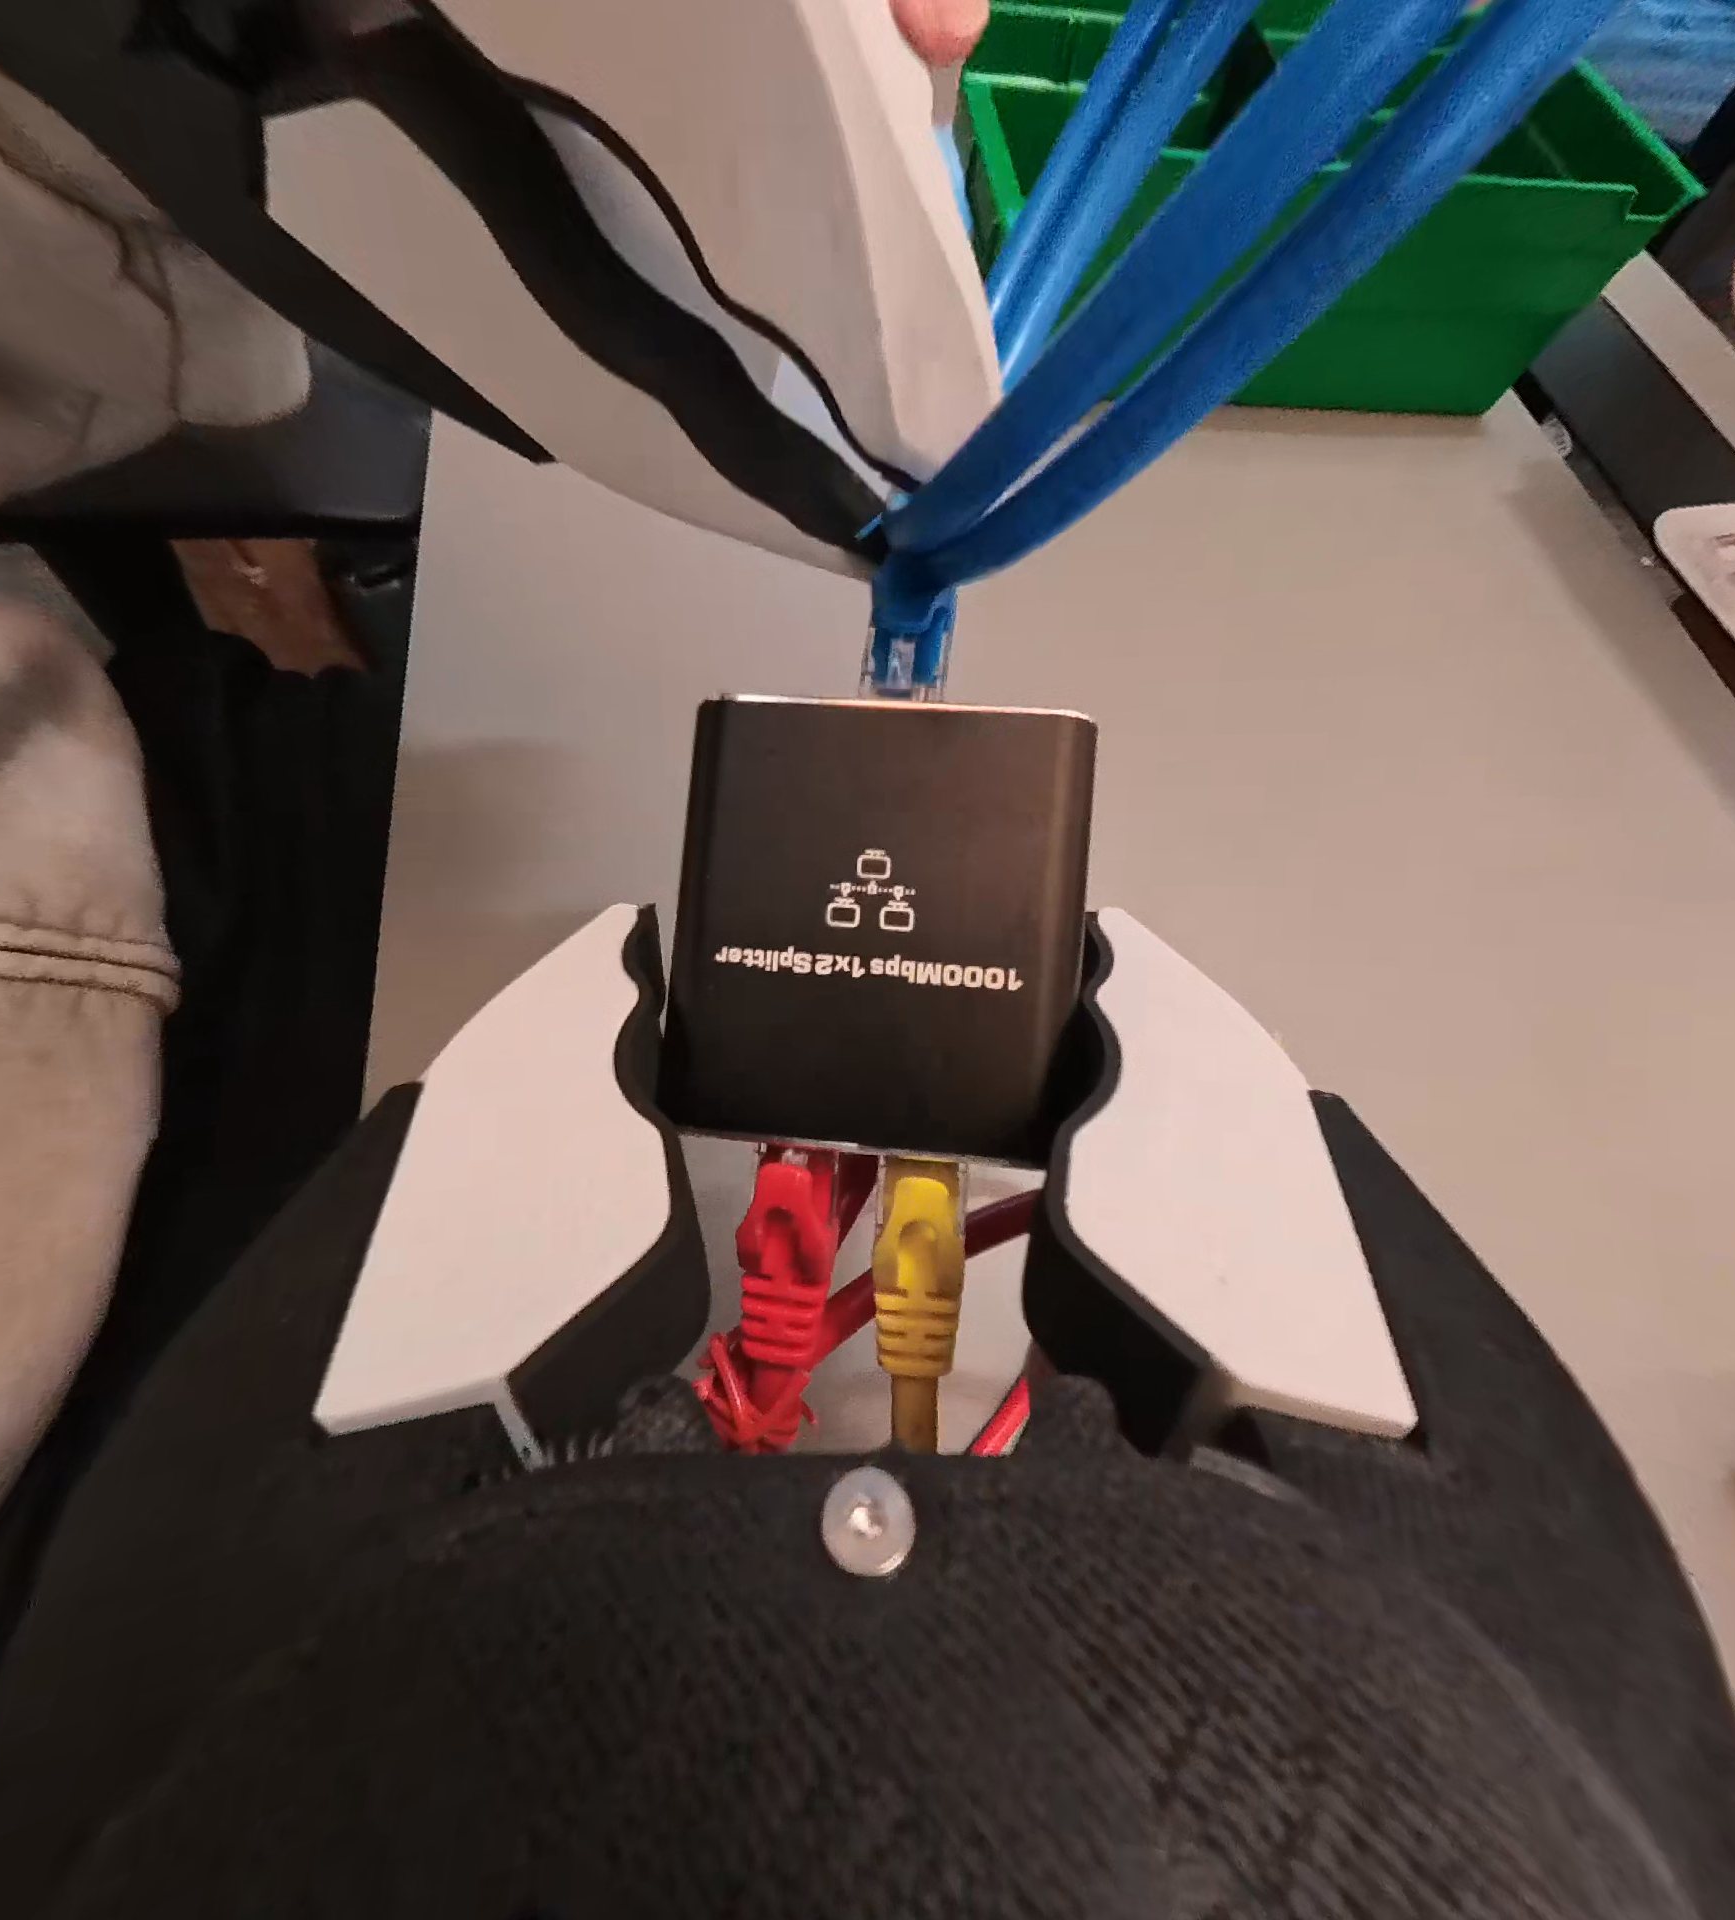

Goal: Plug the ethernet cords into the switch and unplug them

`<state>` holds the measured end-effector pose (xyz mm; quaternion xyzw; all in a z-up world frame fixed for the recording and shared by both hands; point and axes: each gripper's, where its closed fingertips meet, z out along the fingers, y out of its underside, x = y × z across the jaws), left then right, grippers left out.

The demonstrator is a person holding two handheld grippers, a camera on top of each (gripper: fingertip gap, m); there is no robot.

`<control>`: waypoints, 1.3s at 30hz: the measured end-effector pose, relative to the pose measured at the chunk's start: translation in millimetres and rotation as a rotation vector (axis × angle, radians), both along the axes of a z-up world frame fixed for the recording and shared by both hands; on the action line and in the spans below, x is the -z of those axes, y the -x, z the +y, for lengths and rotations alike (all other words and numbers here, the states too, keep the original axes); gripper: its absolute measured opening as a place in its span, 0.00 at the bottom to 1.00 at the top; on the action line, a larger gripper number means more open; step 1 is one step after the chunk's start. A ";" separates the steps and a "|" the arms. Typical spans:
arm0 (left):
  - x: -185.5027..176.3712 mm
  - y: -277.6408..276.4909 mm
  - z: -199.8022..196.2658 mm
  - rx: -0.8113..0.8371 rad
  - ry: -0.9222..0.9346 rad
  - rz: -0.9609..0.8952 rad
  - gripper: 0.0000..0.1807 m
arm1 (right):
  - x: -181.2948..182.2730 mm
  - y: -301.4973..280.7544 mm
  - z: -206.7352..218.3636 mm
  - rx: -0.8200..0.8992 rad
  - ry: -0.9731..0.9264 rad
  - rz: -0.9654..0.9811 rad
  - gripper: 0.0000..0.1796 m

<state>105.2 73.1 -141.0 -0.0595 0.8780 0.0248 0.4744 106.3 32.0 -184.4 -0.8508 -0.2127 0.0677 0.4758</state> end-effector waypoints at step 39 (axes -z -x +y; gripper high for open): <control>56.6 5.8 -21.5 -0.003 0.616 0.393 0.06 | 19.5 -0.1 0.0 -0.081 0.055 -0.341 0.42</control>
